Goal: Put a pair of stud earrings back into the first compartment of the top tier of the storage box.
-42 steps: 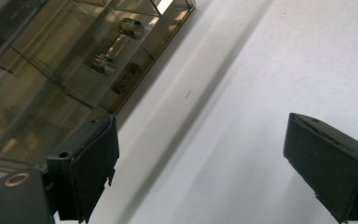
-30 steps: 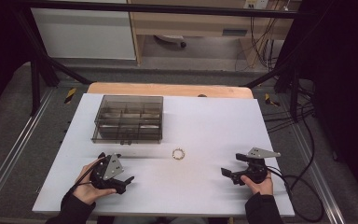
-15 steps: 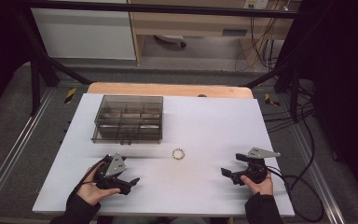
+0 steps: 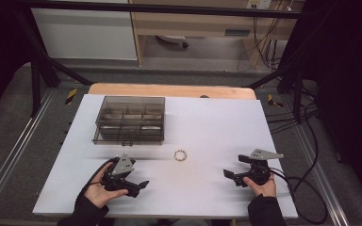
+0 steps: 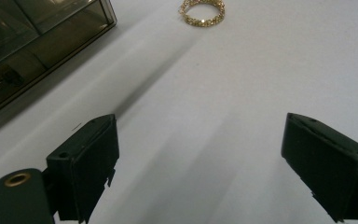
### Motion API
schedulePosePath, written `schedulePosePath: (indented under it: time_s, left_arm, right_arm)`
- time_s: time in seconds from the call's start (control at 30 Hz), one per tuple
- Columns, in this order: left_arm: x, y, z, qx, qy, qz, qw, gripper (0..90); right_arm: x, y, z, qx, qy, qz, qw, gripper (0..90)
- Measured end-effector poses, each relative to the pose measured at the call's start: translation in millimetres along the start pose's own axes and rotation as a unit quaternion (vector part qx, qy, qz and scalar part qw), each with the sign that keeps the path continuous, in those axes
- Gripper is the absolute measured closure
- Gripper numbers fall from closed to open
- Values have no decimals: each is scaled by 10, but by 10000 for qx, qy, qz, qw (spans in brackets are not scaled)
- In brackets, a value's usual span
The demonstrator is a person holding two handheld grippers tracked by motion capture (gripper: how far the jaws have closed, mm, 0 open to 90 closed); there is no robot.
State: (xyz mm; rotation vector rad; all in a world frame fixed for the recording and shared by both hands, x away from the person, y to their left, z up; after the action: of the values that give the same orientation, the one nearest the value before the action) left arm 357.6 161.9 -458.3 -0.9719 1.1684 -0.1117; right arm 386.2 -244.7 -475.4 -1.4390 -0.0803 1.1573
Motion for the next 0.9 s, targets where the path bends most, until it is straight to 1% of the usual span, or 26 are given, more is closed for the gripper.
schedulePosePath:
  time_s: [0.1,0.2,0.37,0.57,0.63,0.73,0.9]
  left_arm:
    - [29,-26,-25,-26,56,9,10000,112]
    - [43,-71,-40,-95,80,-47,9999,112]
    - [73,-147,-76,-173,197,-94,9996,112]
    - [128,-252,-99,-272,231,-74,9993,112]
    - [145,-292,-113,-302,279,-68,9991,112]
    - [175,-354,-137,-303,267,-81,9992,113]
    - [243,-459,-183,-307,308,-62,9990,113]
  right_arm:
    - [4,3,-1,-10,11,21,10000,9]
    - [-4,1,-2,-23,23,6,10000,9]
    - [-4,3,-1,-24,19,7,10000,9]
    - [-2,4,-2,-26,24,17,10000,8]
    - [-4,3,-2,-24,22,16,10000,9]
    - [-4,3,-2,-26,20,16,10000,8]
    - [-3,4,-1,-23,17,17,10000,8]
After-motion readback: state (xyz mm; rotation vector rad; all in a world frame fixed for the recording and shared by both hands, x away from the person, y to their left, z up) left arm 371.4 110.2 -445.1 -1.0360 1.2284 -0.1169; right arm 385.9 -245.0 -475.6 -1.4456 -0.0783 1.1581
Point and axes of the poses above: each handheld gripper's, and its own axes: x roughly forward along the jaws, y roughly out of its underside, z roughly to its left, the point moved 4 cm from there along x, roughly forward along the jaws, and after that the axes turned 5 degrees about z, right-handed, at the moved point
